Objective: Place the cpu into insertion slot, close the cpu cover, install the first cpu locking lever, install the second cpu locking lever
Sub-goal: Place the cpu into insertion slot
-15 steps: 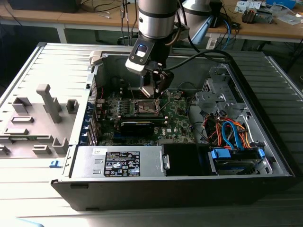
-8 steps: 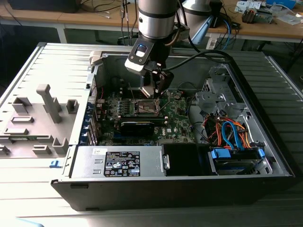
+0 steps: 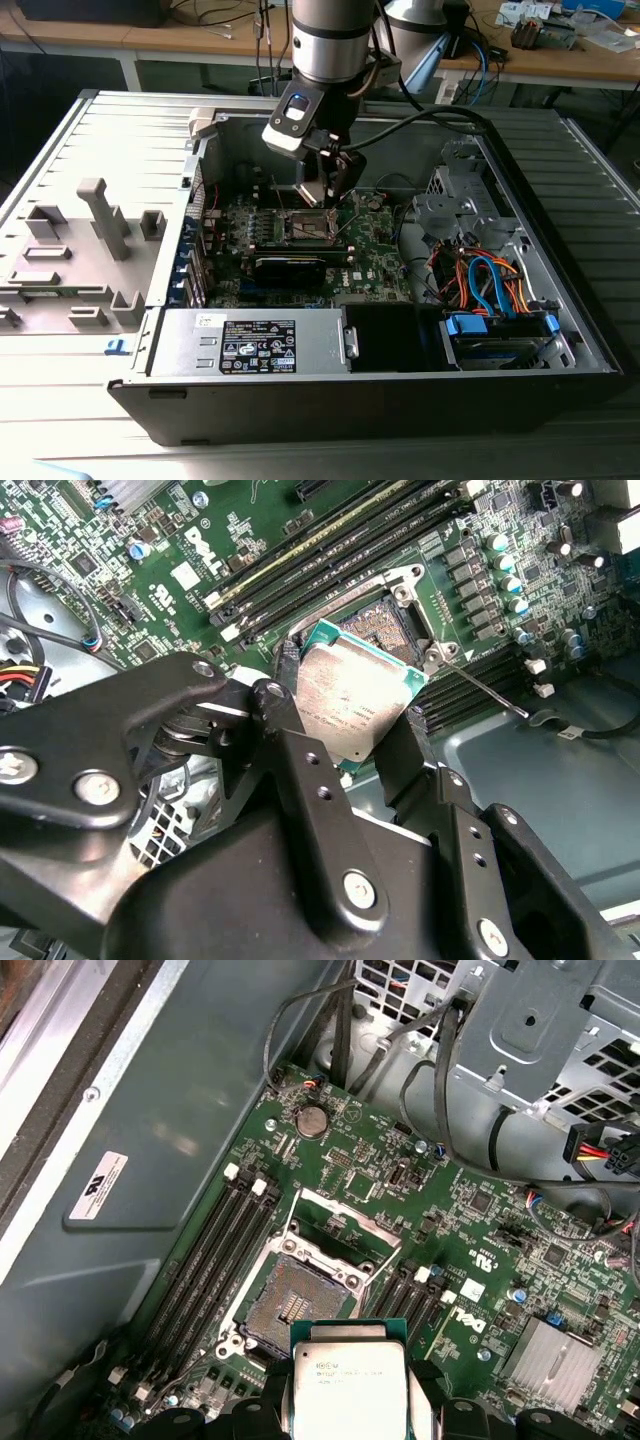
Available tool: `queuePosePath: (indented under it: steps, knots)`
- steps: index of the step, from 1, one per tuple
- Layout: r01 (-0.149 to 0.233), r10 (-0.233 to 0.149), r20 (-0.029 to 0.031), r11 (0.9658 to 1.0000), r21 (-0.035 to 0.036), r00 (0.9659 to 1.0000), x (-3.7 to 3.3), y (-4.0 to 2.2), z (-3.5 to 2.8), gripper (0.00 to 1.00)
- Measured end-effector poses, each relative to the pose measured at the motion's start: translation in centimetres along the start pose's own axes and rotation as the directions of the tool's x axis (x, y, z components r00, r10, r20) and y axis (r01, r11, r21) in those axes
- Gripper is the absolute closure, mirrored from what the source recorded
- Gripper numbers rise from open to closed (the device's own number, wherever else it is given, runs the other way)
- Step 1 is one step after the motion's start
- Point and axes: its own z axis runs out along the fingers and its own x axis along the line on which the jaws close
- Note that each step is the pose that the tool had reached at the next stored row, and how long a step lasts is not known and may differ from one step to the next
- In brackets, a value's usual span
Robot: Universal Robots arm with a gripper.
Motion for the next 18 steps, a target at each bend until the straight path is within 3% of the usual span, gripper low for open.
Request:
queuePosePath:
  steps: [18]
  knots:
    - [-0.037, 0.037, 0.001, 0.9993, -0.0003, 0.9993, 0.0, 0.0, 0.1, 0.45]
